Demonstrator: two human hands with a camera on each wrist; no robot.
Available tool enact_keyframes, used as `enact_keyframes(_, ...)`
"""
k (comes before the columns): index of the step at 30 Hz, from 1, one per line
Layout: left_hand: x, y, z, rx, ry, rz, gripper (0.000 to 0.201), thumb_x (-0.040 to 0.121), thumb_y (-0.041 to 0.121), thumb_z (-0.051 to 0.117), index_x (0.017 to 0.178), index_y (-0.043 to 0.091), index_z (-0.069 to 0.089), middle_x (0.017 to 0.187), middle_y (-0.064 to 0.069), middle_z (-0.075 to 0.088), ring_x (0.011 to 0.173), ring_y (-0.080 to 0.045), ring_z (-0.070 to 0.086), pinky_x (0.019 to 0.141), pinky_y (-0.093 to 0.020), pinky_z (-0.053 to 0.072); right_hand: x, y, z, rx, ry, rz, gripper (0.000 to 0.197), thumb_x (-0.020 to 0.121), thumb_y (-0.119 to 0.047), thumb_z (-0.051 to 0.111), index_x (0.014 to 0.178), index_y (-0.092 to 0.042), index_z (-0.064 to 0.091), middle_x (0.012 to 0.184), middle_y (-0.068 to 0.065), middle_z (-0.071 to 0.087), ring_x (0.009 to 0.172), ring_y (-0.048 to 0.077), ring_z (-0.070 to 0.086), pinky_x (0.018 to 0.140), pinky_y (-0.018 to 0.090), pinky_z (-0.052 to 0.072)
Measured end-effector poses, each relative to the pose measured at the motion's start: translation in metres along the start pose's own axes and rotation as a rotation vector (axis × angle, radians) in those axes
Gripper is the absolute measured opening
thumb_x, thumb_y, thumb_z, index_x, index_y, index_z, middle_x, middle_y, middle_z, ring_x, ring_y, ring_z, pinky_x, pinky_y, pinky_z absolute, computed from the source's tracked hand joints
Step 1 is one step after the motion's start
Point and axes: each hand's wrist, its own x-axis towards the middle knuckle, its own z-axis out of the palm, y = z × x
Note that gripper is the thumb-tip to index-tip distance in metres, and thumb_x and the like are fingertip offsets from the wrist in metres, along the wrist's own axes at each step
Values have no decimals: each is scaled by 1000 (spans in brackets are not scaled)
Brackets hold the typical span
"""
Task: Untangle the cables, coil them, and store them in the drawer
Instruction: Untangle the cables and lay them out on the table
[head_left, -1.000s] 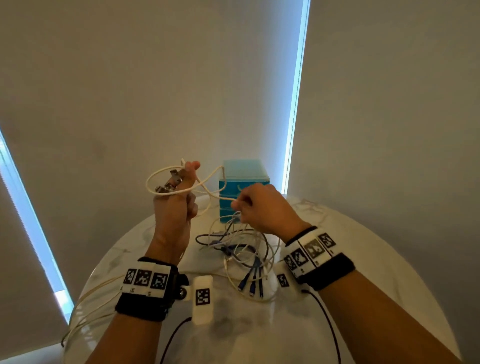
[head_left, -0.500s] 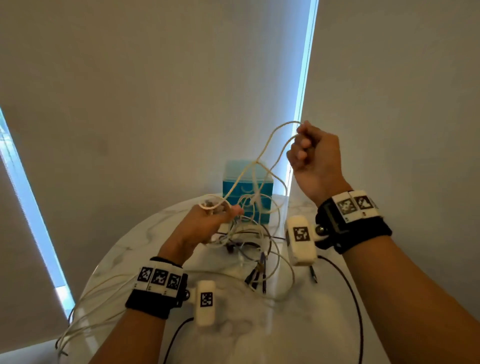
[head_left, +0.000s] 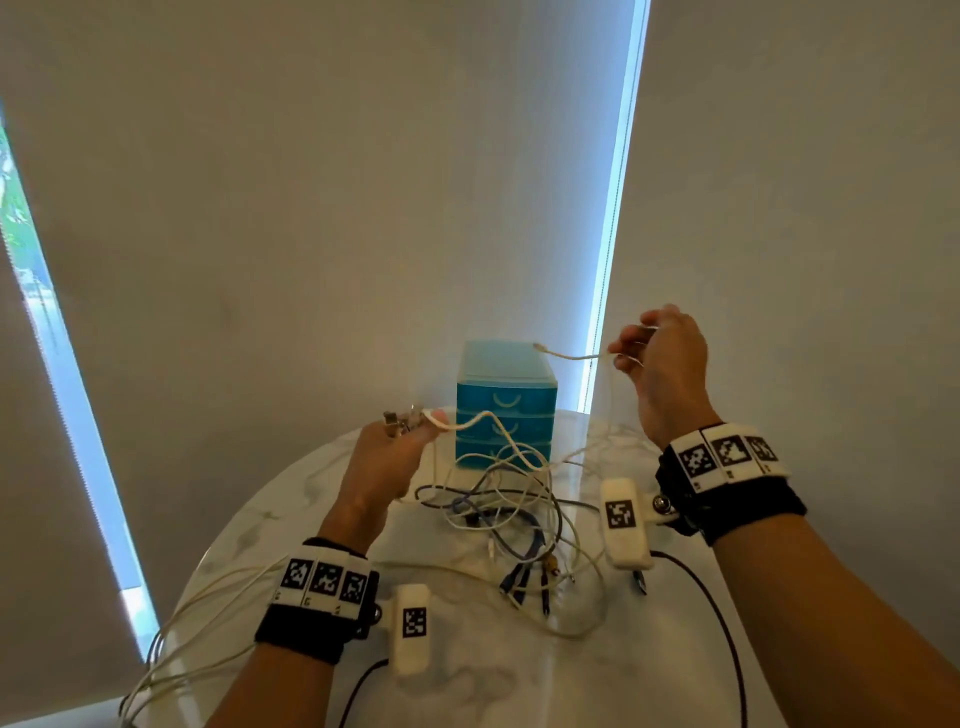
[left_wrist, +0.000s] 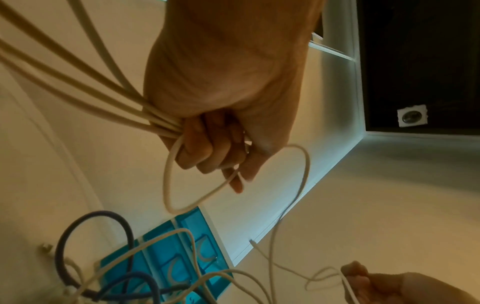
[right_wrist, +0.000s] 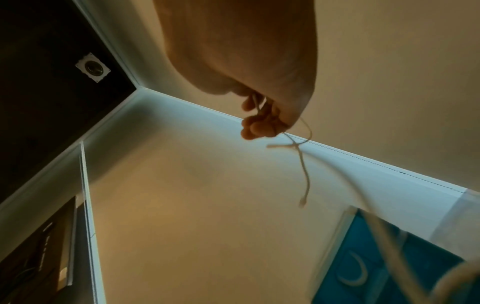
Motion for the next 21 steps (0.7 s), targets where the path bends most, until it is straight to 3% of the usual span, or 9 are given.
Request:
enact_keyframes(4, 1, 3, -3, 102, 25, -42, 21, 87, 19, 75, 104, 9, 67, 72, 1, 53, 61, -14, 44, 49, -26, 36, 12, 12, -3, 153, 302, -97, 25, 112, -20, 26, 99, -21, 47, 85, 3, 60, 66, 15, 61, 57, 25, 48)
enact_keyframes(8, 0, 8, -14, -185, 255, 217, 16, 73, 18, 62, 86, 14, 54, 72, 1, 47, 63, -16, 38, 54, -30, 36, 28, 19, 12, 397, 489, -137, 33, 115, -23, 22, 92, -19, 46, 81, 1, 58, 62, 12, 60, 75, 32, 51)
enact_keyframes(9, -2, 10, -15, -239, 309, 295, 9, 78, 13, 60, 82, 17, 53, 70, 1, 46, 63, -16, 38, 56, -32, 35, 28, 22, 28, 382, 422, -113, 33, 114, -21, 22, 94, -17, 48, 81, 1, 60, 62, 13, 62, 77, 34, 51)
enact_keyframes(10, -5, 13, -15, -285, 347, 359, 14, 82, 8, 60, 78, 19, 52, 68, 1, 46, 62, -17, 38, 57, -32, 34, 19, 23, 47, 302, 218, -69, 31, 114, -18, 24, 101, -13, 51, 85, 3, 64, 65, 13, 66, 77, 35, 52)
enact_keyframes(13, -15, 21, -13, -350, 403, 543, 22, 86, -1, 58, 79, 18, 53, 68, -4, 44, 62, -24, 37, 55, -34, 33, -32, 28, 104, -196, -803, 86, 30, 116, -19, 38, 141, -4, 47, 110, 11, 79, 95, 27, 78, 84, 34, 60)
enact_keyframes(14, -18, 24, -14, -352, 424, 598, 21, 85, -2, 58, 80, 18, 54, 69, -7, 44, 63, -25, 38, 56, -34, 34, -41, 27, 115, -261, -969, 59, 35, 116, -22, 43, 146, -4, 45, 113, 11, 80, 100, 29, 78, 88, 34, 61)
enact_keyframes(15, -20, 25, -16, -353, 445, 639, 21, 84, -2, 58, 81, 18, 54, 69, -9, 45, 62, -27, 39, 56, -35, 35, -43, 25, 120, -228, -990, 20, 37, 115, -23, 46, 145, -2, 47, 113, 12, 81, 99, 28, 77, 90, 33, 60)
enact_keyframes(18, -26, 27, -18, -349, 482, 691, 24, 84, -3, 58, 82, 20, 55, 69, -2, 48, 60, -24, 41, 56, -31, 38, -34, 21, 99, 4, -682, 46, 30, 112, -23, 52, 131, -3, 62, 100, 13, 80, 82, 19, 69, 84, 32, 57)
enact_keyframes(21, -24, 25, -14, -246, 405, 647, 15, 87, -1, 59, 86, 14, 56, 71, -1, 53, 63, -20, 47, 59, -29, 44, -29, 42, 56, -152, -603, 68, 26, 111, -22, 54, 124, -7, 71, 88, 8, 76, 75, 18, 64, 77, 30, 55)
